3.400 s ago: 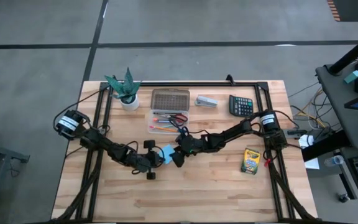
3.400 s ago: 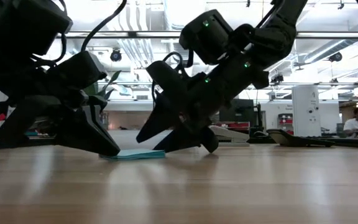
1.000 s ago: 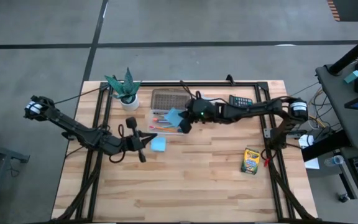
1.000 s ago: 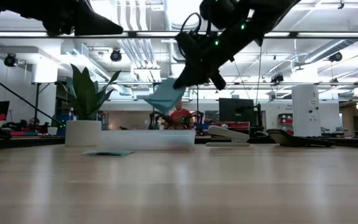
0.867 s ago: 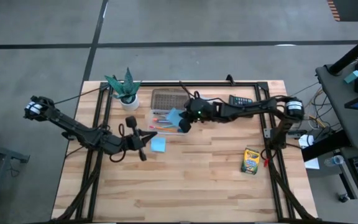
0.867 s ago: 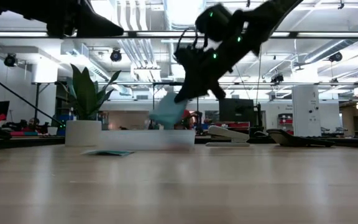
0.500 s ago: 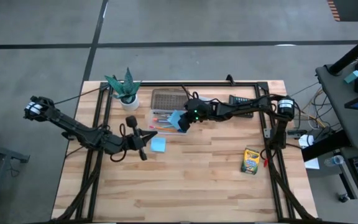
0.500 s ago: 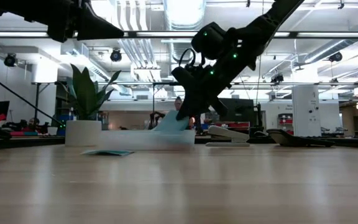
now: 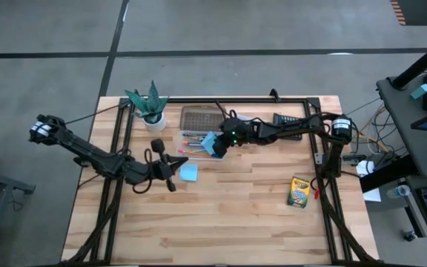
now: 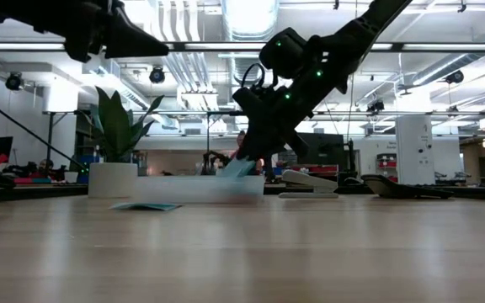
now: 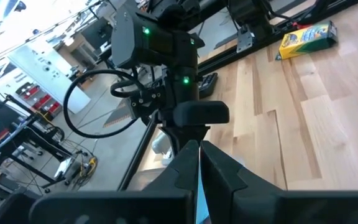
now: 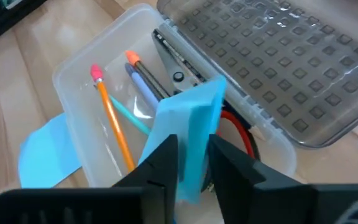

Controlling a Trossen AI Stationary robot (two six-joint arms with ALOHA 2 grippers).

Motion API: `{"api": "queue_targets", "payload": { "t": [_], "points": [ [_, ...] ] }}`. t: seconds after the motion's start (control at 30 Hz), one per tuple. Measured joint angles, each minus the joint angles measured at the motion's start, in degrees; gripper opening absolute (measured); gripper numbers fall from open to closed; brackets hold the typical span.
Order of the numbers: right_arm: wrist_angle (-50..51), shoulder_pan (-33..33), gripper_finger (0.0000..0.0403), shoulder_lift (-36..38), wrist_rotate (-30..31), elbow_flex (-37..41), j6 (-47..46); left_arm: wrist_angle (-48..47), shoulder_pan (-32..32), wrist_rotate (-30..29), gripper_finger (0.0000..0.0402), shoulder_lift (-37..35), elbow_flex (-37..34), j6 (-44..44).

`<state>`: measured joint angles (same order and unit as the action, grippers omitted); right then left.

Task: Pack school essentials
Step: Put the blue sticky notes into the supply box, then put the blue sticky note into the supply box

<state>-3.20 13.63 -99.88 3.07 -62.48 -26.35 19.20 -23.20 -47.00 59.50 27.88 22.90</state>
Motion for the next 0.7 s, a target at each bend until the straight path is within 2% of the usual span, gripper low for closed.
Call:
{"api": "queue_targets", "payload": {
  "t": [0.23, 0.33, 0.47, 0.57, 0.7],
  "points": [
    [6.9, 0.2, 0.0114, 1.2, -0.1, -1.2, 0.3, 0.2, 0.5, 0.0, 0.0000, 1.8, 0.0, 0.0],
    [11.9, 0.2, 0.0120, 2.4, 0.0, -2.9, 1.4, 1.0, 1.3, 0.0, 0.0000, 3.1, 0.0, 0.0],
    [13.7, -1.5, 0.0118, 6.2, 1.0, -2.3, 4.0, 3.6, 2.0, 1.1, 0.0000, 5.7, 0.1, -0.1],
    [13.6, -5.9, 0.0110, 10.7, 6.3, 0.7, 6.6, 4.6, 2.0, 1.5, 0.0000, 8.3, 0.4, -1.9],
    [12.2, -12.8, 0.0098, 17.2, 13.8, 6.9, 10.2, 5.8, 2.0, 2.0, 0.0000, 12.0, 1.0, -10.1]
  ]
}}
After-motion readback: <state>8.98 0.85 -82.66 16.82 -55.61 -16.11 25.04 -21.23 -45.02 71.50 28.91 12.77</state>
